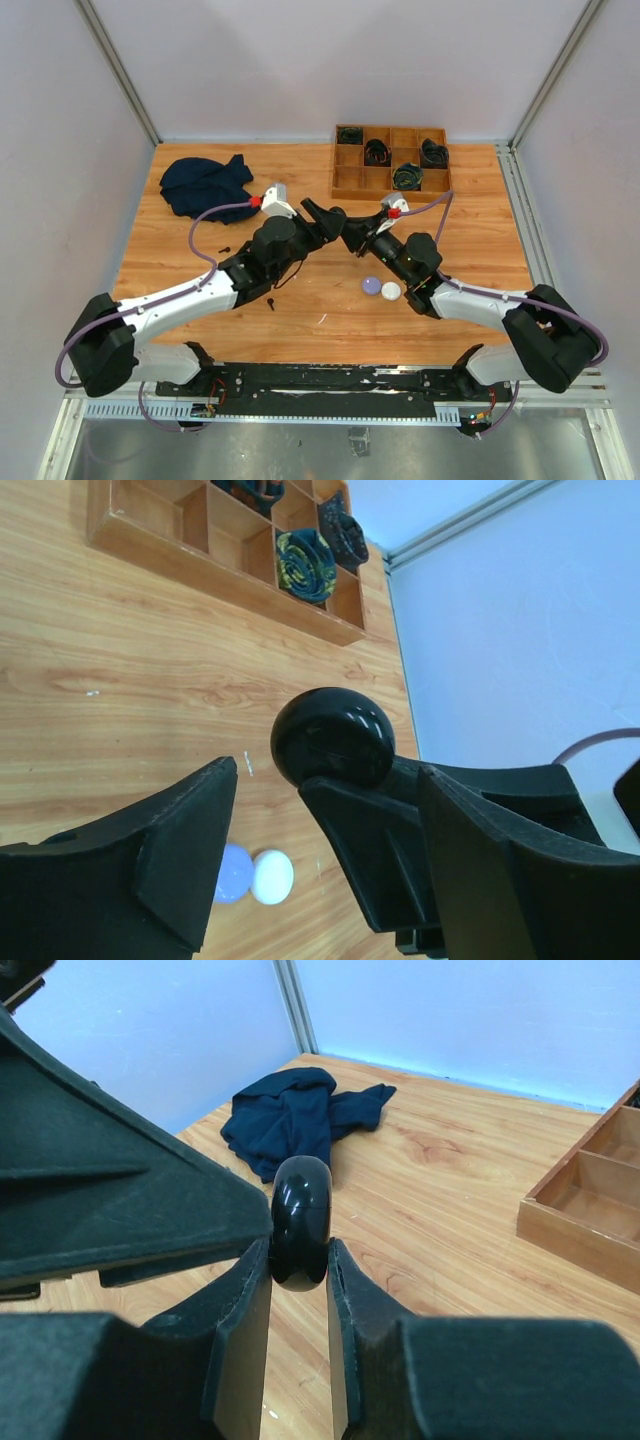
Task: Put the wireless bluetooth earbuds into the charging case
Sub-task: Pick up the charging case at the center of the board.
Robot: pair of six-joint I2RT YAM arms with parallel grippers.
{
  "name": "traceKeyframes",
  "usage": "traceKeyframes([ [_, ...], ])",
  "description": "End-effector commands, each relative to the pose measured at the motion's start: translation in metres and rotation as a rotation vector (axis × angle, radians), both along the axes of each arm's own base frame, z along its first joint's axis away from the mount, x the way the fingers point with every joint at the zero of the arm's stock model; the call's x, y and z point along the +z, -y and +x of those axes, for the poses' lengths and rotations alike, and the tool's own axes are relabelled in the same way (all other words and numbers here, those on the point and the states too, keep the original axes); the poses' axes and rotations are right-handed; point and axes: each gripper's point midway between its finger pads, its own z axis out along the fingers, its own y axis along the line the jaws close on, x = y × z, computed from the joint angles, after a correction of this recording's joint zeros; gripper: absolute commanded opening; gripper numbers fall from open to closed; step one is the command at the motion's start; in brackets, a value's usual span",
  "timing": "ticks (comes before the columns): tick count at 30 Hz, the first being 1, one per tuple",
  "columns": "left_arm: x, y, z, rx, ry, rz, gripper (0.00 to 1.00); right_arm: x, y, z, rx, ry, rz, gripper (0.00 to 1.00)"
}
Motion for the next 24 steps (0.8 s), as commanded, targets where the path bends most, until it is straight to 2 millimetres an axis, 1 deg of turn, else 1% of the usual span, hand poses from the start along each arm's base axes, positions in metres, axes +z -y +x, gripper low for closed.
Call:
traceKeyframes([
  [1, 0.032, -0.008, -0.007, -0.031, 0.153, 0.038, 0.80, 0.027, 0.002, -0.006, 0.053, 0.060, 0.047, 0.11],
  [5, 0.047, -0.018, -0.013, -0.052, 0.253, 0.115, 0.87, 0.031, 0.008, -0.011, 0.114, 0.044, 0.064, 0.10],
  [11, 0.056, -0.030, -0.016, -0.087, 0.356, 0.238, 0.88, 0.038, 0.022, -0.016, 0.160, 0.029, 0.081, 0.10],
  [15, 0.065, -0.033, -0.020, -0.186, 0.428, 0.228, 0.85, 0.043, 0.030, -0.022, 0.218, 0.022, 0.092, 0.10],
  [18, 0.073, -0.032, -0.026, -0.298, 0.486, 0.203, 0.84, 0.048, 0.034, -0.028, 0.265, 0.019, 0.100, 0.09],
  [24, 0.091, -0.024, -0.047, -0.469, 0.610, 0.164, 0.84, 0.058, 0.036, -0.040, 0.342, 0.026, 0.114, 0.10],
])
